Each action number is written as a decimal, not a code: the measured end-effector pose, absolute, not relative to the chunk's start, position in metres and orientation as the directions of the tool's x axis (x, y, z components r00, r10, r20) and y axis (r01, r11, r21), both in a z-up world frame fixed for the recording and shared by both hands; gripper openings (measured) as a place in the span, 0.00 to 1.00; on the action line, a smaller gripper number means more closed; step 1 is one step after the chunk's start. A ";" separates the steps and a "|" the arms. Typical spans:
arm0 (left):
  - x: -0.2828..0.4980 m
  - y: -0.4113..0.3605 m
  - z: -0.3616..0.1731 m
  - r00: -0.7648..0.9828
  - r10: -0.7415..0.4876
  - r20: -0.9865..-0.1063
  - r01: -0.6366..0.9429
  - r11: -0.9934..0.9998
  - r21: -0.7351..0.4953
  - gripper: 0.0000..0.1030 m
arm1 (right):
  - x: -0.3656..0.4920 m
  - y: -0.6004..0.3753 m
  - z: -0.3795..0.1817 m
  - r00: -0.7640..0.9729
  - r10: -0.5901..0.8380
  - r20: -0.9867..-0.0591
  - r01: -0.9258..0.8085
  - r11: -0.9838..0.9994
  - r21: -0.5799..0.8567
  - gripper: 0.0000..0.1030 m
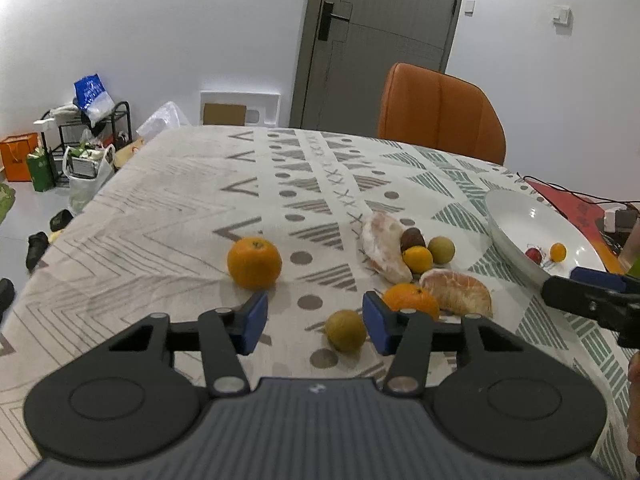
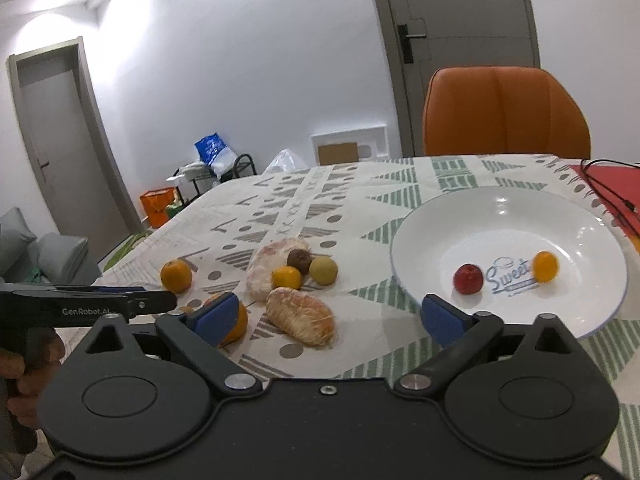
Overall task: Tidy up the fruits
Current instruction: 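Close the left tool on a greenish round fruit, then close the right tool on a peeled pomelo piece, then release the pomelo piece into the bowl with the right tool while the left releases the green fruit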
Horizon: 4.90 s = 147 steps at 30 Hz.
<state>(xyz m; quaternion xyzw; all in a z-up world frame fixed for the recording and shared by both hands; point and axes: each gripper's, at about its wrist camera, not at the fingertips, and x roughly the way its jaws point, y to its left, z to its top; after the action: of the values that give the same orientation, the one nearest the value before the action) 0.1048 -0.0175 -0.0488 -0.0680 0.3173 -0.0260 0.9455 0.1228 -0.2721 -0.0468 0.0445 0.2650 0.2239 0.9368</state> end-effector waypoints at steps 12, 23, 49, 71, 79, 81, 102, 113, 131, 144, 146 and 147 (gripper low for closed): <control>0.115 -0.025 -0.070 0.770 -0.147 -0.621 0.045 0.983 -0.176 0.34 | 0.126 -0.257 -0.053 0.731 0.459 -0.505 -0.432 0.884 0.178 0.81; 0.113 -0.011 -0.065 0.786 -0.133 -0.604 0.016 0.981 -0.196 0.24 | 0.142 -0.242 -0.065 0.727 0.414 -0.547 -0.419 0.899 0.124 0.71; 0.097 0.018 -0.044 0.813 -0.139 -0.566 -0.014 0.966 -0.257 0.24 | 0.153 -0.218 -0.068 0.594 0.463 -0.658 -0.524 0.843 0.120 0.48; 0.117 0.005 -0.047 0.784 -0.167 -0.598 0.026 0.971 -0.237 0.24 | 0.148 -0.214 -0.064 0.696 0.407 -0.592 -0.496 0.868 0.014 0.32; 0.122 -0.016 -0.034 0.802 -0.208 -0.559 0.083 0.967 -0.241 0.24 | 0.133 -0.246 -0.034 0.761 0.374 -0.530 -0.447 0.895 -0.010 0.32; 0.122 -0.021 -0.031 0.806 -0.213 -0.552 0.093 0.967 -0.238 0.24 | 0.130 -0.254 -0.033 0.767 0.368 -0.525 -0.434 0.901 -0.004 0.32; 0.130 -0.078 -0.016 0.808 -0.258 -0.529 0.181 0.964 -0.194 0.24 | 0.117 -0.313 -0.026 0.825 0.314 -0.469 -0.331 0.942 0.048 0.32; 0.139 -0.118 -0.015 0.799 -0.260 -0.542 0.215 0.966 -0.147 0.24 | 0.120 -0.349 -0.033 0.838 0.316 -0.444 -0.297 0.948 0.115 0.32; 0.163 -0.180 -0.021 0.777 -0.283 -0.562 0.279 0.956 -0.095 0.24 | 0.128 -0.395 -0.044 0.852 0.309 -0.423 -0.255 0.950 0.181 0.32; 0.177 -0.206 -0.020 0.773 -0.293 -0.563 0.307 0.949 -0.073 0.24 | 0.137 -0.401 -0.048 0.858 0.297 -0.418 -0.234 0.952 0.196 0.32; 0.177 -0.208 -0.019 0.779 -0.278 -0.562 0.297 0.953 -0.060 0.25 | 0.138 -0.401 -0.049 0.857 0.299 -0.419 -0.234 0.951 0.200 0.32; 0.177 -0.208 -0.019 0.781 -0.272 -0.563 0.292 0.955 -0.056 0.25 | 0.138 -0.402 -0.049 0.857 0.300 -0.418 -0.235 0.951 0.201 0.32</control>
<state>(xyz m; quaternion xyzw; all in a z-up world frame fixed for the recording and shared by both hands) 0.1770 -0.2078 -0.0193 0.0171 0.2955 -0.1493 0.9435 0.1385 -0.4018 -0.0491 0.0715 0.2280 0.1391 0.9610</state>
